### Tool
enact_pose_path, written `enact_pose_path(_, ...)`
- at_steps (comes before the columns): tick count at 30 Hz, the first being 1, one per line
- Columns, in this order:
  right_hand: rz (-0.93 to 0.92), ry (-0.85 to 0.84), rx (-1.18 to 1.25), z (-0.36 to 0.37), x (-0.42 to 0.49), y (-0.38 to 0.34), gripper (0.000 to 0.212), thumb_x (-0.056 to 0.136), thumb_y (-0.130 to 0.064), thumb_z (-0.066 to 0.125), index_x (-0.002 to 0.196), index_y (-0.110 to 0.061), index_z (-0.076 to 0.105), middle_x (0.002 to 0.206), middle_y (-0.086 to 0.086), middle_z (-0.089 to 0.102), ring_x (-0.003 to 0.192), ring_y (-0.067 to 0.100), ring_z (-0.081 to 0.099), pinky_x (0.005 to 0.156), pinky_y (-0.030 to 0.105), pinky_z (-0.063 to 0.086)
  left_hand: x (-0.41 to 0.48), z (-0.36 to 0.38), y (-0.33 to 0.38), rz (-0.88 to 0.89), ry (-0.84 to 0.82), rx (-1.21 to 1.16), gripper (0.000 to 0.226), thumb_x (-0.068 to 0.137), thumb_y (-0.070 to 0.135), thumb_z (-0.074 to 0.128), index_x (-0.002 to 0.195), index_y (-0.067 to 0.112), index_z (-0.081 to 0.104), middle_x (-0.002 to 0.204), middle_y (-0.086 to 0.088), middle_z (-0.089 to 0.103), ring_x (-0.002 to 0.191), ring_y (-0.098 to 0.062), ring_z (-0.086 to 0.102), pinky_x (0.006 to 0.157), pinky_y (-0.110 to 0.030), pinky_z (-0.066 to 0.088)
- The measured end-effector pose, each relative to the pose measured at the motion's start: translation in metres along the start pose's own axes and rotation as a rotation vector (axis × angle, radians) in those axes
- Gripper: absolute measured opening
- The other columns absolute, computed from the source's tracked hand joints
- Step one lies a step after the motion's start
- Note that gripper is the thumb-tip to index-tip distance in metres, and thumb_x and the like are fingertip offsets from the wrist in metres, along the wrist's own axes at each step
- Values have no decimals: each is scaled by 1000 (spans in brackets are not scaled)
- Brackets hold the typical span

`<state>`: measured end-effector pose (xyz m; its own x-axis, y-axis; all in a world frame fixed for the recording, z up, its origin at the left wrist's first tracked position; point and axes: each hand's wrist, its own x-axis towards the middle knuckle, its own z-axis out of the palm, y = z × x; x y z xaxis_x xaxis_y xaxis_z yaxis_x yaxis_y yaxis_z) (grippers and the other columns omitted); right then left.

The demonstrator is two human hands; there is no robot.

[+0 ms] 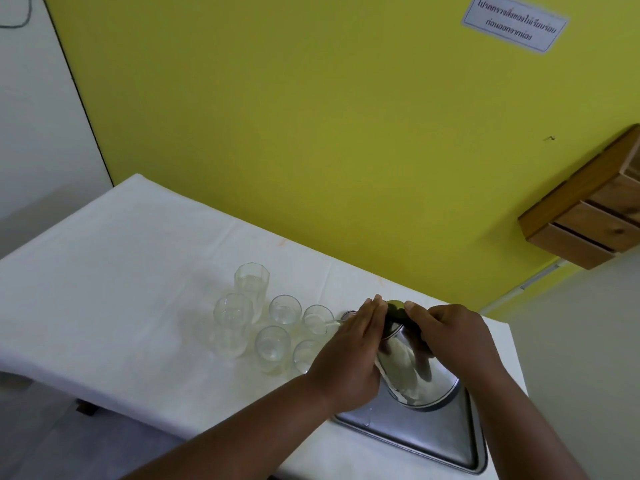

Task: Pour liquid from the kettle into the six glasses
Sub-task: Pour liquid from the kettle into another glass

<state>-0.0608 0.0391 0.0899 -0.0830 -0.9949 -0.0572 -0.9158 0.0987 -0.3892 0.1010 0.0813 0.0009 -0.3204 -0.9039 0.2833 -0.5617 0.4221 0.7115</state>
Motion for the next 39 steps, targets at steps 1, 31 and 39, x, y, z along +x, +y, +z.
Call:
enact_pose_path(1, 2, 1, 3, -1, 0, 0, 66, 92, -57, 53, 58, -1, 66, 58, 15, 72, 64, 32, 68, 71, 42, 55, 0, 0, 0, 2, 3, 0, 85, 71, 4, 40, 151, 0, 9, 160, -13, 9, 148, -22, 3, 118, -43, 20)
enact_pose_path(31, 16, 12, -12, -9, -2, -6, 65, 91, -57, 54, 57, -3, 65, 58, 16, 72, 65, 33, 68, 69, 43, 55, 3, -6, 3, 39, 10, 1, 86, 73, 1, 42, 151, 1, 6, 160, -12, 7, 147, -20, 1, 118, -40, 19)
enact_pose_path(39, 22, 11, -11, -12, -1, -7, 66, 91, -58, 55, 59, -2, 65, 59, 18, 71, 65, 34, 68, 68, 44, 55, 4, -6, 5, 34, 31, -19, 84, 71, 4, 38, 150, -1, 11, 159, -14, 10, 148, -25, 6, 117, -42, 20)
